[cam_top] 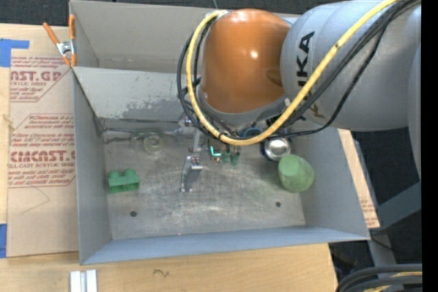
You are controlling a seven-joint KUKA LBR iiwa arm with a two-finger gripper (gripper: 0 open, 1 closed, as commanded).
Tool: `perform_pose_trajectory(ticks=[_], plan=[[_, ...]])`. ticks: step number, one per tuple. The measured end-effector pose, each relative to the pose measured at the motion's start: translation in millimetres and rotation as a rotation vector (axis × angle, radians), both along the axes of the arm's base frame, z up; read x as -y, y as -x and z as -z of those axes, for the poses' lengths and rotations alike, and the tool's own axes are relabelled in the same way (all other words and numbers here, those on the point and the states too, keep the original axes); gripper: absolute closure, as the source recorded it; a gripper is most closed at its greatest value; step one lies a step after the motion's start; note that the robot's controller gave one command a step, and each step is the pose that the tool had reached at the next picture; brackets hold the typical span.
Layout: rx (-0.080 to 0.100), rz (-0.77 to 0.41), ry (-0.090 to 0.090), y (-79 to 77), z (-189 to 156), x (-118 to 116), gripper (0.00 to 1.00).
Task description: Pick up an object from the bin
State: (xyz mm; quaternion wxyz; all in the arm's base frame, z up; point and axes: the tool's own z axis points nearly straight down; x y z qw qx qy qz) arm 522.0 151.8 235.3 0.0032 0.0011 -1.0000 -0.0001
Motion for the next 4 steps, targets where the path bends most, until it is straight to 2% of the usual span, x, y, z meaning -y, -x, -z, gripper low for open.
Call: perform_pose_trajectory(ticks=[1, 2, 3, 4], plan=[[-0.001, 0.013, -0.001, 12.5, 98.9, -82.7, 0.00], [0.012, -0.125, -0.003, -33.0, 164.9, -80.8, 0.00], [0.009, -0.127, -0.004, -32.4, 162.2, -81.8, 1.00], [0.013, -0.126, -0.004, -32.7, 163.8, -80.9, 0.00]])
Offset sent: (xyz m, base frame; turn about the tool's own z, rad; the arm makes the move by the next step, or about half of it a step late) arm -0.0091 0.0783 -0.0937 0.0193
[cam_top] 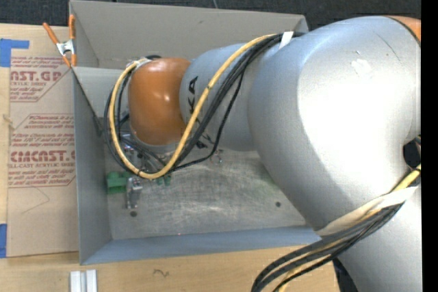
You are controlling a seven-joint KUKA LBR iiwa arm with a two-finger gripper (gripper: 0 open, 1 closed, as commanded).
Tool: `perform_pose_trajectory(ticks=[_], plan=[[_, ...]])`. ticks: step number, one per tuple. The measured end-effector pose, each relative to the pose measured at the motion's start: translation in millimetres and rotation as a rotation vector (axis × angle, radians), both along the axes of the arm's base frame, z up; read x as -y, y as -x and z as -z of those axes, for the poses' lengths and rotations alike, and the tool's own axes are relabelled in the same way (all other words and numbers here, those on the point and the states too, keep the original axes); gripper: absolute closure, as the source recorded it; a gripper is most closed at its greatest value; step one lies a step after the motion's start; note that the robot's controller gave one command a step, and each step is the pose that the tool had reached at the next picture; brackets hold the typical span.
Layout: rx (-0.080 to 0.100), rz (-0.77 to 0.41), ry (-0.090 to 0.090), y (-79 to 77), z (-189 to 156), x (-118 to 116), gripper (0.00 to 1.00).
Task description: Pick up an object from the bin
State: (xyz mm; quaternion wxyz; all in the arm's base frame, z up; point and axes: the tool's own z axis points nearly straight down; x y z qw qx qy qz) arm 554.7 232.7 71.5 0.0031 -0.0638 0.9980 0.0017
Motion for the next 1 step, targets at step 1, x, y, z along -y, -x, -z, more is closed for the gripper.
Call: perform_pose_trajectory(ticks=[1], plan=[[-0.004, -0.001, 0.001, 0.4, -1.5, -0.5, 1.00]])
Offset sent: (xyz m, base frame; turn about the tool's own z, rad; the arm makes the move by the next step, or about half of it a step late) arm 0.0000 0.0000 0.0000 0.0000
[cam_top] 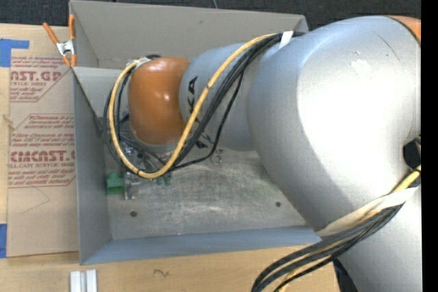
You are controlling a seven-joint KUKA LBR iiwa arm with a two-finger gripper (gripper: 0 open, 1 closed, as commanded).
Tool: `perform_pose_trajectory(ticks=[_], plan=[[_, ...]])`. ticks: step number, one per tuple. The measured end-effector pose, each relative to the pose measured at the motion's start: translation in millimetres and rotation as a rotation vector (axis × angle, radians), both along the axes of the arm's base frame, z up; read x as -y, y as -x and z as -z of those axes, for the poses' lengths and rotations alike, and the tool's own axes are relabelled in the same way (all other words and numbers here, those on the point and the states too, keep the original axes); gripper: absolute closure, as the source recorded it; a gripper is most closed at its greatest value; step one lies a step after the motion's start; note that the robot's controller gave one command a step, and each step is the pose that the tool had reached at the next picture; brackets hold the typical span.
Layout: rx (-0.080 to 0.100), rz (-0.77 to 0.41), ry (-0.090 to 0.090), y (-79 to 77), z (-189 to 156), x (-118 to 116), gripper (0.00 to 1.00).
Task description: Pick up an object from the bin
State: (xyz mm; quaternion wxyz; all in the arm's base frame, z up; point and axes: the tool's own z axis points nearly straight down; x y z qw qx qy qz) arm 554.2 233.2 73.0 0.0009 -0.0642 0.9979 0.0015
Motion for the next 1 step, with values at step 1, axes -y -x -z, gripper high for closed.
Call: perform_pose_trajectory(ticks=[1], plan=[[0.009, -0.168, 0.000, 3.2, -157.9, 1.3, 1.00]])
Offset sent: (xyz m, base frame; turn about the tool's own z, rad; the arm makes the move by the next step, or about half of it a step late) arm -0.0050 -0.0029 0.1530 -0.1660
